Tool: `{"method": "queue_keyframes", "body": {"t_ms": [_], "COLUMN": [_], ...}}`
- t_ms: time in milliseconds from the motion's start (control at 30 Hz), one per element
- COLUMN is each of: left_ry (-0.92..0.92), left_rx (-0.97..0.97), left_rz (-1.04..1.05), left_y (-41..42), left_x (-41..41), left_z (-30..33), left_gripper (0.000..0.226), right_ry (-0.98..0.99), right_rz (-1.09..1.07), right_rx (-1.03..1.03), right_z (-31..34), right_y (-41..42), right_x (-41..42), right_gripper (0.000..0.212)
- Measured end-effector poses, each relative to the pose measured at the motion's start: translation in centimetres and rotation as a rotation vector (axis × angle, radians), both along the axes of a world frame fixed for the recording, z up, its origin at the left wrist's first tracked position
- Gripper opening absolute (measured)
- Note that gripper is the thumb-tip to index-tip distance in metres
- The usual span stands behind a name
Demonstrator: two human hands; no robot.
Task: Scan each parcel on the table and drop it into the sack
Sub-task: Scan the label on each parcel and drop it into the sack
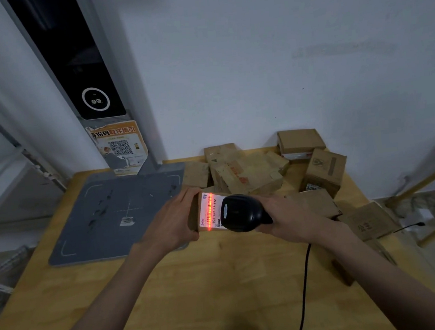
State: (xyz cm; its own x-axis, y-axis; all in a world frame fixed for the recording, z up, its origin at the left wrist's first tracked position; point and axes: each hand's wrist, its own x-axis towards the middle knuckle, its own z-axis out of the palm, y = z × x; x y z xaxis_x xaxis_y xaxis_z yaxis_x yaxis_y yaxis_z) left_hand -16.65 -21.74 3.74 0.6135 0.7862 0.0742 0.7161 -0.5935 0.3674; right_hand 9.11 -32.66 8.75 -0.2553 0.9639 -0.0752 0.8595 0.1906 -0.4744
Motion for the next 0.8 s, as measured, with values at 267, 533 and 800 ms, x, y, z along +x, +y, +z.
{"method": "queue_keyframes", "body": {"t_ms": [267, 533, 800], "left_ry": [0.023, 0.002, -0.009], "left_rx": [-0.009, -0.053, -0.195], "left_rz": [0.026, 0.037, -0.028], "left_y": [-2.0, -4.5, -6.0], "left_x": [0.8, 2.6, 5.6], "left_z": [0.2, -0.1, -2.6], "left_gripper": [0.100, 0.096, 0.098], "right_ry": [-0.003, 0.086, 0.207], "right_rz": [0.019, -0.021, -0.313], "right_rx": [0.000, -0.009, -0.122], "right_z": [-0.3, -0.8, -4.2], "right_y": [-1.0, -3.3, -7.2], "right_x": [1.3, 3.0, 5.7], "right_gripper": [0.050, 0.052, 0.038]}}
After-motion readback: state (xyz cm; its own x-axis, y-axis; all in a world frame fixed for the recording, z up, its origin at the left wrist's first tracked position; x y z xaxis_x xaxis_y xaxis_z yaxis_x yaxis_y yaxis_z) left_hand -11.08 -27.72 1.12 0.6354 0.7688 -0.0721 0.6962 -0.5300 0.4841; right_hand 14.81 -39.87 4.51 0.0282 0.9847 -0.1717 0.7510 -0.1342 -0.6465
